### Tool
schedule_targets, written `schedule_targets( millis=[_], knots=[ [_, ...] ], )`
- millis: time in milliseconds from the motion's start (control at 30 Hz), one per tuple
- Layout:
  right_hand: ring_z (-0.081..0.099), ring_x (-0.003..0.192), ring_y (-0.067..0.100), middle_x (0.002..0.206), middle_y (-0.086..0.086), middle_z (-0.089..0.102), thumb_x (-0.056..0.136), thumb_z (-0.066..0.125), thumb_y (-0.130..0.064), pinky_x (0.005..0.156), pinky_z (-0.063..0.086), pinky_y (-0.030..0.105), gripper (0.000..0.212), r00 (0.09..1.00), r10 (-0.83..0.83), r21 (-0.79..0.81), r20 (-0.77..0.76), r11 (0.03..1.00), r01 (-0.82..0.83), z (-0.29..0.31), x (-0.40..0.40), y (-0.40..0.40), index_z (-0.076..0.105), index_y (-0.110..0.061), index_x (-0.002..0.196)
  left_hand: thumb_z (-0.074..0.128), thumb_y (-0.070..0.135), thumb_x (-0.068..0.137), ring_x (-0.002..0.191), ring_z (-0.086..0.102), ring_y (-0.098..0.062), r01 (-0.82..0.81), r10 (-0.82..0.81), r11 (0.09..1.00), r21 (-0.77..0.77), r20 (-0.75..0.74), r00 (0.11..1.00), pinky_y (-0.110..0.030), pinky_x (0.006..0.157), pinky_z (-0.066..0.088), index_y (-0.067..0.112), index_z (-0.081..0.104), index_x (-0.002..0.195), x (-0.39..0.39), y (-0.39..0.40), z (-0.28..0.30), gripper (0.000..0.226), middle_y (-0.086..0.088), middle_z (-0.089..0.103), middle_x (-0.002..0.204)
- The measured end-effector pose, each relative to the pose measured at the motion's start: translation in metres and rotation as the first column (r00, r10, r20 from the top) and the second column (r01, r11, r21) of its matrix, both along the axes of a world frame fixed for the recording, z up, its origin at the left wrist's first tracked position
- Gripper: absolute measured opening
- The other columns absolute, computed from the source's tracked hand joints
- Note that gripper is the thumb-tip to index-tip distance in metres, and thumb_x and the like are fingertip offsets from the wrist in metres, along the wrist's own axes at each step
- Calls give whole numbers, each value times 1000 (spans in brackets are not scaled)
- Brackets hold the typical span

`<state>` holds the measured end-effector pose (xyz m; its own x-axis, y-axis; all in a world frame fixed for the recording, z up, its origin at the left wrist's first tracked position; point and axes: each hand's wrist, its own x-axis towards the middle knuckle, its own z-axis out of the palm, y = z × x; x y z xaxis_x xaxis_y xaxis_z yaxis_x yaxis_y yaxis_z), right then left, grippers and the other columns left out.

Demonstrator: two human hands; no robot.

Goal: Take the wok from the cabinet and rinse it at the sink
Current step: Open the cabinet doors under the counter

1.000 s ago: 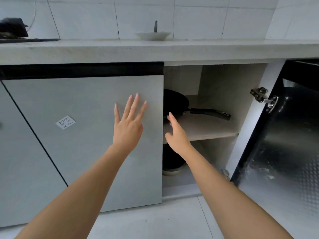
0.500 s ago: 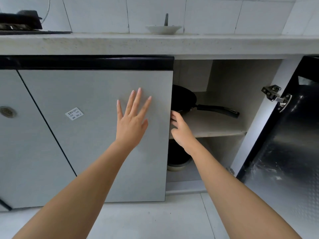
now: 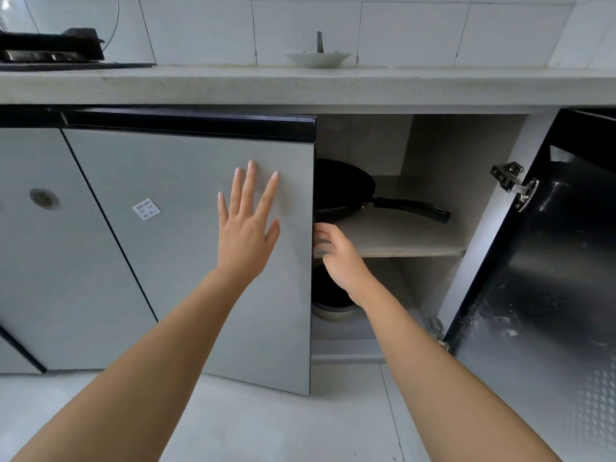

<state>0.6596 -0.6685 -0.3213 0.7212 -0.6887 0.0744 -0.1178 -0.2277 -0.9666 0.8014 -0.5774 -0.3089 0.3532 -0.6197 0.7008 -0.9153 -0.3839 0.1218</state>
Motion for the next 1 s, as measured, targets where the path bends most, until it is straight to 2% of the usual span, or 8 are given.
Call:
schedule_targets(
  millis=[100, 267, 433, 500, 567, 667, 800, 1000],
  knots=[
    [53, 118, 20, 127, 3, 54, 83, 29, 19, 69, 47, 14, 61, 1000, 13, -11, 1, 1000, -13, -1, -9, 9, 46, -16, 130, 50, 21, 95, 147, -1, -26, -14, 15, 1000, 12, -51, 999, -47, 117, 6, 24, 7, 151, -11, 17, -6, 71, -8, 0, 160],
    [56, 115, 20, 120, 1, 58, 81, 25, 21, 101, 43, 29, 69, 999, 48, -72, -9, 996, -49, 2, -19, 31, 46, -16, 135, 49, 17, 93, 148, -1, -21, -33, 53, 994, 102, -201, 978, -42, 119, 5, 22, 2, 152, -25, 58, -35, 75, -2, -4, 160],
    [58, 113, 20, 112, -2, 63, 82, 27, 20, 107, 41, 38, 66, 997, 69, -116, -15, 991, -71, 5, -29, 48, 54, -19, 128, 51, 19, 93, 148, -3, -18, -58, 130, 972, 230, -313, 941, -42, 120, 0, 24, -1, 151, -31, 94, -58, 79, 1, 0, 160],
    [62, 101, 15, 106, -4, 64, 84, 29, 21, 103, 45, 34, 63, 997, 81, -91, 2, 993, -81, 7, -33, 55, 56, -17, 127, 51, 21, 93, 148, -2, -17, -48, 152, 958, 283, -358, 921, -42, 120, 0, 25, -4, 151, -35, 108, -69, 80, 2, 2, 160],
    [63, 89, 6, 104, -3, 65, 84, 29, 23, 91, 51, 20, 63, 994, 111, -64, 19, 992, -109, 11, -39, 61, 56, -13, 129, 51, 22, 92, 148, -3, -17, -22, 175, 932, 362, -395, 902, -43, 120, 0, 26, -8, 150, -41, 120, -83, 83, 5, 3, 160],
    [63, 90, 9, 111, 1, 63, 82, 27, 26, 72, 49, 3, 65, 986, 164, -66, 23, 985, -162, 15, -47, 71, 54, -7, 131, 52, 24, 92, 148, -2, -17, 13, 201, 910, 415, -469, 860, -44, 119, 0, 30, -8, 150, -51, 133, -103, 84, 6, 4, 160],
    [62, 111, 16, 116, -2, 66, 78, 27, 26, 104, 46, 36, 71, 980, 195, -62, 29, 979, -193, 11, -47, 82, 58, -13, 128, 53, 25, 92, 147, 9, -18, -12, 211, 933, 359, -522, 826, -44, 120, 10, 28, 4, 151, -56, 150, -116, 77, 4, 15, 159],
    [59, 115, 16, 125, 7, 63, 82, 26, 23, 101, 47, 33, 63, 973, 224, -11, 54, 975, -224, 16, -50, 100, 58, -8, 127, 53, 24, 93, 144, 21, -18, 15, 173, 950, 311, -568, 805, -39, 118, 20, 26, 14, 151, -63, 160, -113, 70, 4, 24, 156]
  ],
)
